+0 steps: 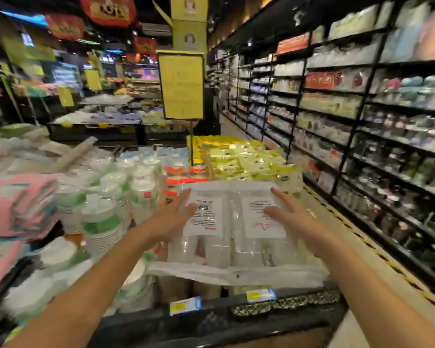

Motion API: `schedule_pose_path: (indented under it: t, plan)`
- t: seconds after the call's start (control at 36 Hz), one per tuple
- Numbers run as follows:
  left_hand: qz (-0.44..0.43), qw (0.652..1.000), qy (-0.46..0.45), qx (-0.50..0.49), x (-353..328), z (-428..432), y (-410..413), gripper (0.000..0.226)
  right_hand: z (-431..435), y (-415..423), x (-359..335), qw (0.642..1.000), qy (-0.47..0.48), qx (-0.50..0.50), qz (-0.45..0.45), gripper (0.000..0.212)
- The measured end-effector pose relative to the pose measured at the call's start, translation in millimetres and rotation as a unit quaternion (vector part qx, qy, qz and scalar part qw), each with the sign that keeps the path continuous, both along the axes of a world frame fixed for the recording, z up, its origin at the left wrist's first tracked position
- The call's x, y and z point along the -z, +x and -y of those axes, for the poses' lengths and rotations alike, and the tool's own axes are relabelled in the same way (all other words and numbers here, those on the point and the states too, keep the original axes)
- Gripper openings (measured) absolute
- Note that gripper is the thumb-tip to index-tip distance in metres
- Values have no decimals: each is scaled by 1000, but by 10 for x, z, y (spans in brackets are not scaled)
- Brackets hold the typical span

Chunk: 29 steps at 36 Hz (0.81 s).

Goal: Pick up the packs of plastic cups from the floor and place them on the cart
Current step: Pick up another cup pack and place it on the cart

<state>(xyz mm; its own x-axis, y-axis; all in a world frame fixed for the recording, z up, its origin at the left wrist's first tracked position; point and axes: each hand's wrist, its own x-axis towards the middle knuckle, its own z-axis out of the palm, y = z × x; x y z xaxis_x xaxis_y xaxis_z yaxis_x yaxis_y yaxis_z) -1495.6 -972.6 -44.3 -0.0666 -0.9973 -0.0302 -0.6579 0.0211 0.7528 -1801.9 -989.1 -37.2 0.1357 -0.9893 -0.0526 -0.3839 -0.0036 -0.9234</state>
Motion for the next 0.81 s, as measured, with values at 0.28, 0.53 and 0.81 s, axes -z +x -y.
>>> schedule_pose_path:
  t: [0.28,0.53,0.81]
  plan:
    - [-88,971,2,-222,74,-1134,1848,62,34,2138,69,979,-47,-199,0,61]
    - [-90,927,-13,-364,57,-2536,3386,81,-506,4214,144,929,5,-369,20,73]
    - [-71,868,1,-492,244,-3979,4547,62,-1382,6124,315,869,19,-493,35,50]
